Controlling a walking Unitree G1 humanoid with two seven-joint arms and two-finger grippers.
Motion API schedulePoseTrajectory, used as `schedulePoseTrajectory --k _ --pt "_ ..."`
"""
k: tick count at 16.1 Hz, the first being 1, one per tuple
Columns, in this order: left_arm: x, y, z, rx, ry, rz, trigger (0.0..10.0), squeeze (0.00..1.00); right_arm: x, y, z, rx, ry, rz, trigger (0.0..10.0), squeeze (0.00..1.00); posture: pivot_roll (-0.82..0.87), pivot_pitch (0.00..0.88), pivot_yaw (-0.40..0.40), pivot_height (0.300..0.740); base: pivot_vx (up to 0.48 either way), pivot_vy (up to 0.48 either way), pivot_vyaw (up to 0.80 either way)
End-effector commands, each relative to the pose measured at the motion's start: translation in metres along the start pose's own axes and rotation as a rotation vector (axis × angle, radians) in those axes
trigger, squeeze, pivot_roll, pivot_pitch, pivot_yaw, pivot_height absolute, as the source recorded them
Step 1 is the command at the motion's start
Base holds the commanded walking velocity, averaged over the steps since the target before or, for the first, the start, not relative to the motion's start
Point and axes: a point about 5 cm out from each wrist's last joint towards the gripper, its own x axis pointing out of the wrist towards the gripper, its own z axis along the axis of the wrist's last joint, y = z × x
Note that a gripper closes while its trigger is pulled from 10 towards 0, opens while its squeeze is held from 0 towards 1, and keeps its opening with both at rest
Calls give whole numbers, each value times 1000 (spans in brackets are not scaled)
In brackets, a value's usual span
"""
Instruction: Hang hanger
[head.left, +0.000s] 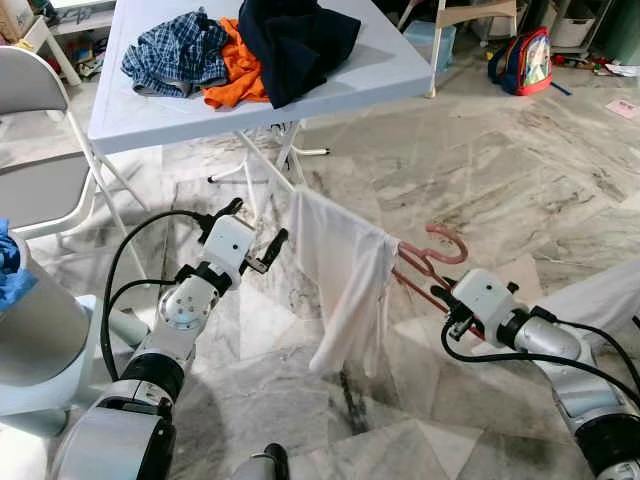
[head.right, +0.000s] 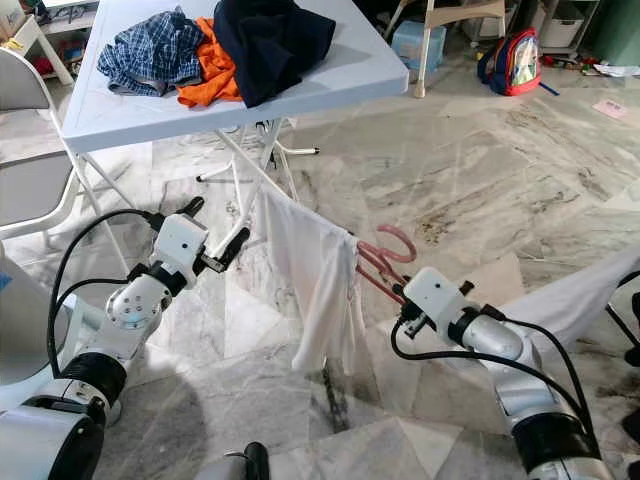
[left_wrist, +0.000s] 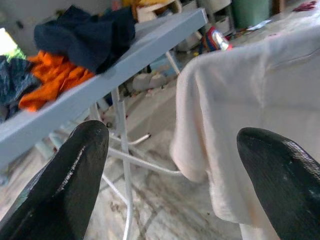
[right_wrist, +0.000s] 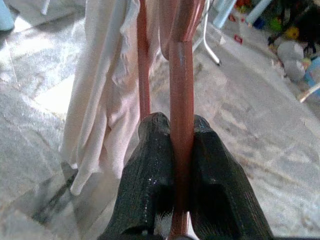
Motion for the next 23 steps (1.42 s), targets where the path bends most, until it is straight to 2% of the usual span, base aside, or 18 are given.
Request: schedulePoseTrajectory --k 1,4,7,11,12,15,18,23 --pt "0 2 -5 -51 43 48 10000 1000 -5 -4 7 -7 -35 -5 0 0 -38 167 58 740 0 0 0" --pt "1 -5 -11 -135 85 70 10000 1000 -9 -3 22 -7 -86 31 0 0 -47 165 57 740 0 0 0" --pt "4 -11 -11 -181 95 70 10000 1000 -16 -3 34 -11 -117 74 0 0 -56 166 58 740 0 0 0" --pt "5 -13 -14 -252 126 86 10000 1000 -23 -8 41 0 -122 76 0 0 -70 165 61 740 0 0 0" --pt "5 -12 -16 -271 140 96 10000 0 -26 -9 46 11 -137 82 0 0 -72 165 63 740 0 0 0" --pt "6 -13 -17 -307 150 98 10000 0 -29 -7 54 37 -160 116 0 0 -74 164 64 740 0 0 0" --pt "13 -22 -12 -344 140 53 10000 0 -36 0 70 89 -204 210 0 0 -84 164 68 740 0 0 0" --pt "22 -36 -4 -391 125 -16 10000 0 -48 3 75 119 -183 273 0 0 -113 163 73 740 0 0 0"
